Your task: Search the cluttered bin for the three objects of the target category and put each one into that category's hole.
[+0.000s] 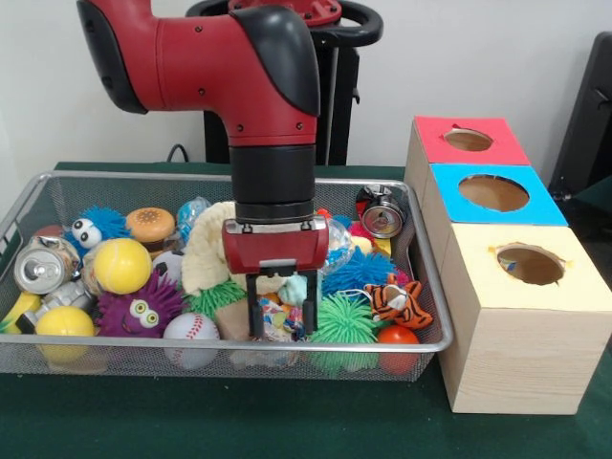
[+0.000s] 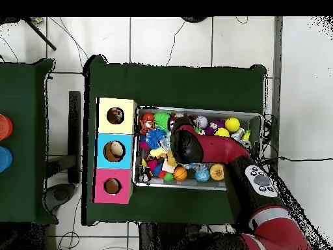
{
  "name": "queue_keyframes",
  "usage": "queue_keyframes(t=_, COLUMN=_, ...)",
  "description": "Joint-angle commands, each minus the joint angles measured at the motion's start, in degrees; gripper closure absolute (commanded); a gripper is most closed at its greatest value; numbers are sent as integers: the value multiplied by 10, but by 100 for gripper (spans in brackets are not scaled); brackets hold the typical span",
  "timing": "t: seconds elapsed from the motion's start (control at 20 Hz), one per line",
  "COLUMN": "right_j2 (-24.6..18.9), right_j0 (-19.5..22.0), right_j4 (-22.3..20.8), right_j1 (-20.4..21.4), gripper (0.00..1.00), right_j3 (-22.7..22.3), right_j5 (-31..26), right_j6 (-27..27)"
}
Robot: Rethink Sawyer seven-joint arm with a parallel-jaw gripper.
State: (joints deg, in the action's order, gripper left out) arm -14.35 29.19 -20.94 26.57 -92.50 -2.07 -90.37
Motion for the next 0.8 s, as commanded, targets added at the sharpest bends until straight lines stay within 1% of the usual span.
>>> queue_keyframes(t=0.05, right_j2=44, right_j0=-16, right_j4=33, right_j1=-5, gripper=0, right_j3=37, right_j5=18, right_j6=-111)
queue_keyframes(t=0.1, right_j2=48, right_j0=-19, right_j4=36, right_j1=-7, gripper=0, right_j3=38, right_j5=10, right_j6=-108)
queue_keyframes(t=0.15, right_j2=55, right_j0=-24, right_j4=37, right_j1=-13, gripper=0, right_j3=40, right_j5=-10, right_j6=-101)
queue_keyframes(t=0.25, right_j2=50, right_j0=-20, right_j4=39, right_j1=-20, gripper=0, right_j3=37, right_j5=-28, right_j6=-91)
queue_keyframes(t=0.5, right_j2=50, right_j0=-17, right_j4=39, right_j1=-23, gripper=0, right_j3=28, right_j5=-44, right_j6=-82)
queue_keyframes(t=0.7, right_j2=20, right_j0=-3, right_j4=31, right_j1=-36, gripper=0, right_j3=30, right_j5=-85, right_j6=-46)
queue_keyframes(t=0.8, right_j2=9, right_j0=3, right_j4=23, right_j1=-40, gripper=0, right_j3=33, right_j5=-85, right_j6=-36)
